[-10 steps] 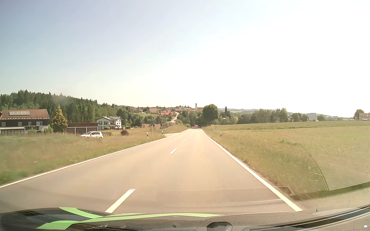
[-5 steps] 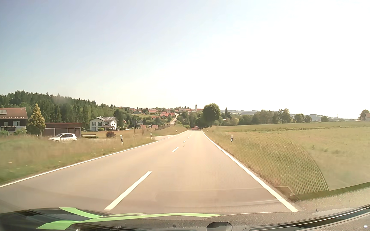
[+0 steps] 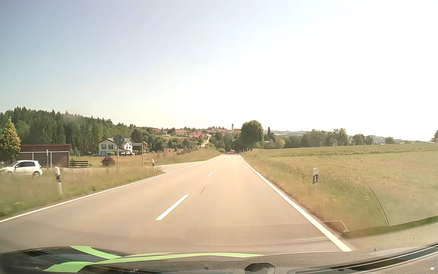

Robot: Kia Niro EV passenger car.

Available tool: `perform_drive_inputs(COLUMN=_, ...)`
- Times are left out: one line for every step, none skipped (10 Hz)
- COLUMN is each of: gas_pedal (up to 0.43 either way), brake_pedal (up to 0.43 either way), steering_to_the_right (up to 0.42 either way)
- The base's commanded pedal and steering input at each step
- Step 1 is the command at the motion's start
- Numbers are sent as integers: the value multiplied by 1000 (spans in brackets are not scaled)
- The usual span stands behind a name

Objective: Follow the waypoints while adhering to traffic rules and regulations

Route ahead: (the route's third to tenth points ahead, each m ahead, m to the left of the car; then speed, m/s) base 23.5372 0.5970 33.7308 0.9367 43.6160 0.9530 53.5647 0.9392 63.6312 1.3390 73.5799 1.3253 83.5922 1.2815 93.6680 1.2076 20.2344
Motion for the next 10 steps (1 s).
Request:
perform_drive_inputs(gas_pedal=110, brake_pedal=0, steering_to_the_right=-1)
perform_drive_inputs(gas_pedal=110, brake_pedal=0, steering_to_the_right=-1)
perform_drive_inputs(gas_pedal=110, brake_pedal=0, steering_to_the_right=-1)
perform_drive_inputs(gas_pedal=110, brake_pedal=0, steering_to_the_right=-1)
perform_drive_inputs(gas_pedal=98, brake_pedal=0, steering_to_the_right=-1)
perform_drive_inputs(gas_pedal=98, brake_pedal=0, steering_to_the_right=-1)
perform_drive_inputs(gas_pedal=98, brake_pedal=0, steering_to_the_right=-1)
perform_drive_inputs(gas_pedal=110, brake_pedal=0, steering_to_the_right=-1)
perform_drive_inputs(gas_pedal=130, brake_pedal=0, steering_to_the_right=-1)
perform_drive_inputs(gas_pedal=130, brake_pedal=0, steering_to_the_right=-1)
